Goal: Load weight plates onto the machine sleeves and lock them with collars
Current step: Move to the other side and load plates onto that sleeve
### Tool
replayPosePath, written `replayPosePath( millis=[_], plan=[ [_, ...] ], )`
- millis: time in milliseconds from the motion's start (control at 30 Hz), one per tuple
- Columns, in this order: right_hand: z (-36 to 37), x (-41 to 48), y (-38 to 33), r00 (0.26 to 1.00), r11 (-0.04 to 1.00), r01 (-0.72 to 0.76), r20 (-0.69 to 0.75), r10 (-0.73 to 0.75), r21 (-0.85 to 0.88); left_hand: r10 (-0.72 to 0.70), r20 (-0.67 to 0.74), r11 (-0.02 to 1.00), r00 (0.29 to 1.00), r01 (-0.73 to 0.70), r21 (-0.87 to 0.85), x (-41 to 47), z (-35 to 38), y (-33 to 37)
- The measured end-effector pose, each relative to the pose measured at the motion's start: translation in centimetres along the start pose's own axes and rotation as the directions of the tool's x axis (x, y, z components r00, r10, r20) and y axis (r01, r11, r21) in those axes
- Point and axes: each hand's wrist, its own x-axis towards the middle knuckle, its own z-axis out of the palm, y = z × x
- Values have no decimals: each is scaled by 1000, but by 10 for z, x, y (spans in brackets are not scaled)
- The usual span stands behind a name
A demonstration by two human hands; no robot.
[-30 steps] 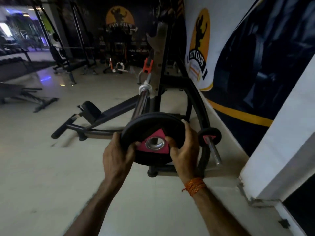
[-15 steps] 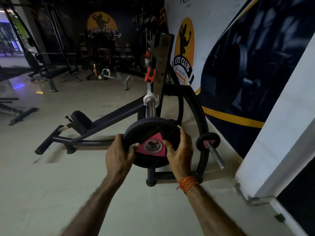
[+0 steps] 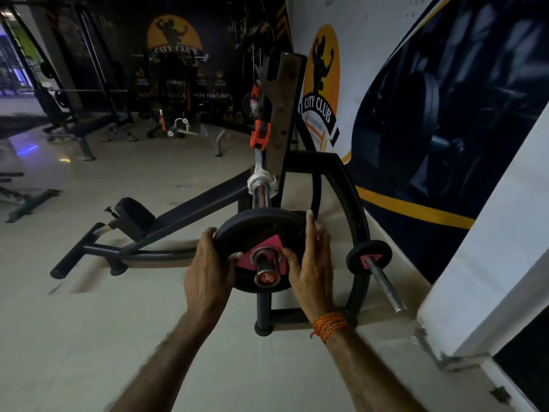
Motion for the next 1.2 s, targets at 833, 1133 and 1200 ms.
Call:
replayPosePath(
  millis=[833,1133,1200],
  plan=[
    [150,191,103,978,831,204,83,-189,-518,350,121,883,929,-370,289,223,137,-84],
    [164,203,118,976,825,213,68,-209,-523,352,108,874,930,-368,316,236,154,-98],
    [162,202,115,979,814,201,78,-190,-545,330,109,888,938,-348,301,233,151,-93]
  ],
)
